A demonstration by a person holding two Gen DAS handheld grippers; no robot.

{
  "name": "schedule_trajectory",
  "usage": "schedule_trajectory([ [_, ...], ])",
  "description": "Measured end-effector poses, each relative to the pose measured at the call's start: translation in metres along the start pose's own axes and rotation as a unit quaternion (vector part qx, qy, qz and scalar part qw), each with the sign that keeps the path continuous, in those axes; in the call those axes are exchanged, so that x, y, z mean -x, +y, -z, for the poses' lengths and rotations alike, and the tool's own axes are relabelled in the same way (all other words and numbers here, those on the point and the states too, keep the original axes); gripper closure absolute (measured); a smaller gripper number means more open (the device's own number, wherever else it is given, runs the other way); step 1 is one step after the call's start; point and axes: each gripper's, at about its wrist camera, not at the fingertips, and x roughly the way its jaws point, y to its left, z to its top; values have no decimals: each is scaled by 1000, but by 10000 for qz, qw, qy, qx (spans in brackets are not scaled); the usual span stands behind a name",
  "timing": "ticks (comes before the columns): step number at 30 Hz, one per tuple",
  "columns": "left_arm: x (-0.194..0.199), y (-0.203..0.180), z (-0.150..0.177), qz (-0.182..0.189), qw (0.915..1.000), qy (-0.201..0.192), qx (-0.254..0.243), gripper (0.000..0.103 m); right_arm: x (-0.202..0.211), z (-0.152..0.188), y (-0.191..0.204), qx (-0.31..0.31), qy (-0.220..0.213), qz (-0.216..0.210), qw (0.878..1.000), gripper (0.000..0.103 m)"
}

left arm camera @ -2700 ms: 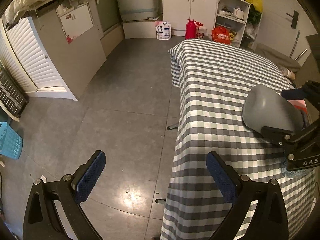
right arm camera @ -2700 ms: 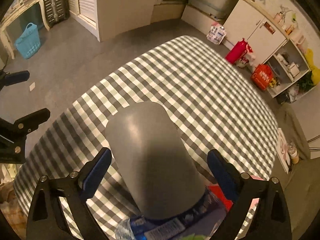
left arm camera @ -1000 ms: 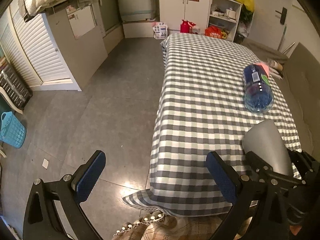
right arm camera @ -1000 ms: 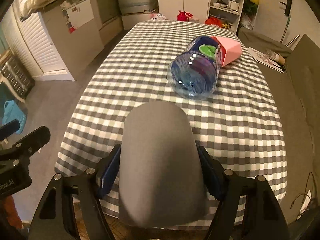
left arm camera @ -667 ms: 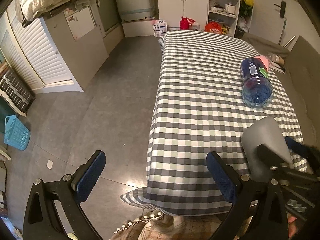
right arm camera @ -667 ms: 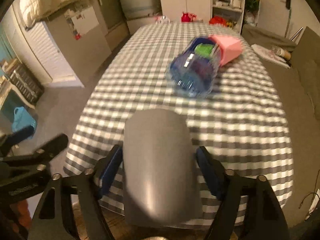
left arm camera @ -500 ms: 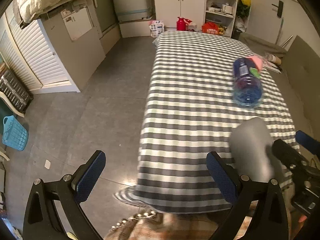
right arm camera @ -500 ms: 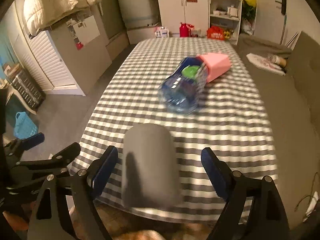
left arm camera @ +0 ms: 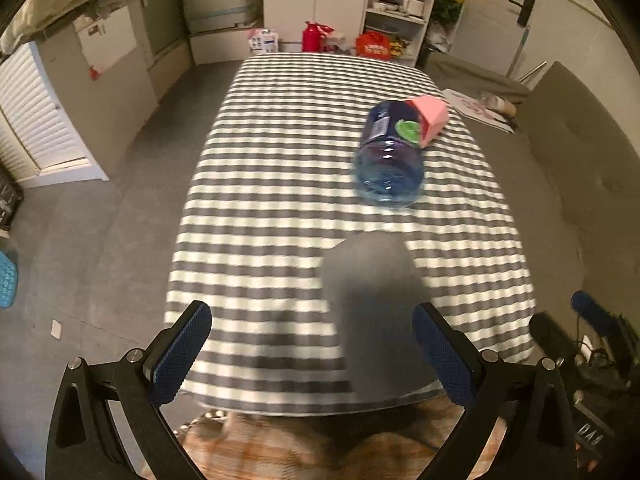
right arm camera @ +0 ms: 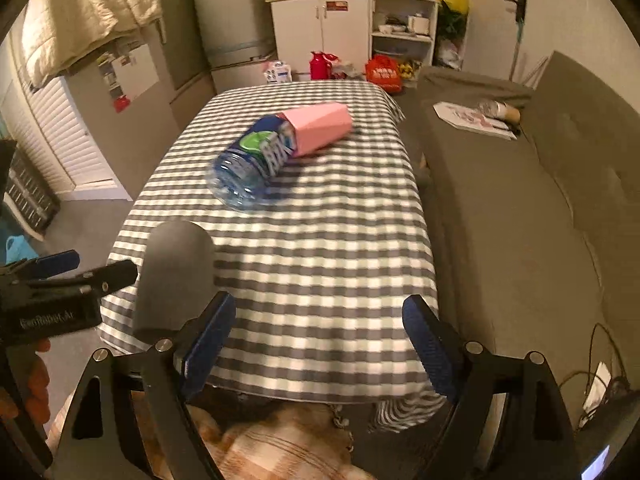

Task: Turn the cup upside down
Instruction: 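Carry the grey cup with the right gripper toward the left gripper, then grasp the grey cup with the left gripper while the right gripper releases it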

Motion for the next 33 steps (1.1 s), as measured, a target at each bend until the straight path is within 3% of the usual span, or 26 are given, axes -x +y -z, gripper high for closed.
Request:
schedule_trajectory([
  [12, -41, -22, -15, 70, 9986, 505, -162, 2, -23, 1, -8, 122, 125, 46, 9998, 17],
  [24, -74, -23, -16, 781, 9896, 1203, 48, 2, -42, -1, -17, 1, 268, 122, 9996, 17],
  [25, -75, -24, -16, 813, 9889, 1242, 53, 3, -42, -1, -17, 4, 270, 116, 9996, 17],
  [28, -74, -26, -15, 1176, 9844, 1306, 84, 20, -42, 0, -16, 8, 280, 109, 9995, 17],
  [33, -68, -39, -19, 1019, 9880, 1134, -228, 21, -39, 1, -15, 18, 263, 133, 9996, 17],
])
